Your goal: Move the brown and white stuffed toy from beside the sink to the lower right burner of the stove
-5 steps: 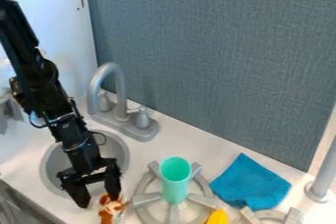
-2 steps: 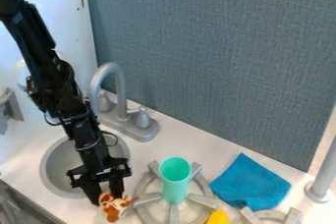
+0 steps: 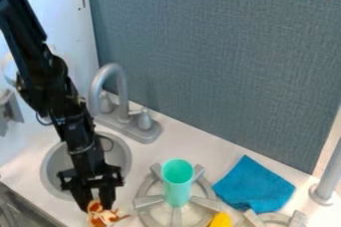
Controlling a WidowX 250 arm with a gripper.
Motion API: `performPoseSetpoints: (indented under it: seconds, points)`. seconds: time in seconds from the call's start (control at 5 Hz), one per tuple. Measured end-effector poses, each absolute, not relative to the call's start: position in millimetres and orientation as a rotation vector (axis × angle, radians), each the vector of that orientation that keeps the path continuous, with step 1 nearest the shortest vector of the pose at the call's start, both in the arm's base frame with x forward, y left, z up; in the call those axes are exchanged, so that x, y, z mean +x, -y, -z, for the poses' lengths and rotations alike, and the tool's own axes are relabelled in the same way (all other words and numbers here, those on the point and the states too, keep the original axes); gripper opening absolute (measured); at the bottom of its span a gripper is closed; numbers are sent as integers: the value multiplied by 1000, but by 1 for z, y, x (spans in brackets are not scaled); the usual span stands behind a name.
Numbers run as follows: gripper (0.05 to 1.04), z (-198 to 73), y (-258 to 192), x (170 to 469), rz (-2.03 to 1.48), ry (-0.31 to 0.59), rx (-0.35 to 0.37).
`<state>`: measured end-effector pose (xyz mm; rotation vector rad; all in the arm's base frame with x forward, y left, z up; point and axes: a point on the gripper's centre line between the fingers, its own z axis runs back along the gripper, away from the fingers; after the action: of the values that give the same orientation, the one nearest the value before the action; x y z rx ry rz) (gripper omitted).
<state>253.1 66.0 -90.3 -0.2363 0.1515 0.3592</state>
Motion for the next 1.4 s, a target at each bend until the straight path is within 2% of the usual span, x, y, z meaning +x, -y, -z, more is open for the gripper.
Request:
performPoseSetpoints:
  seconds: [0.2, 0.4, 0.6, 0.8, 1.0, 1.2, 1.4]
  points:
    - [589, 56, -63, 262, -179, -145, -35]
    - [589, 27, -40, 272, -19, -128, 157]
    - [589, 13, -2, 279, 117, -122, 218]
    - [589, -2, 45, 286, 231, -112, 234]
    - [589, -19, 92, 290, 375, -63, 250]
    - [589, -34, 127, 299, 606, -6, 328]
    - [589, -20, 141, 301, 787, -8, 342]
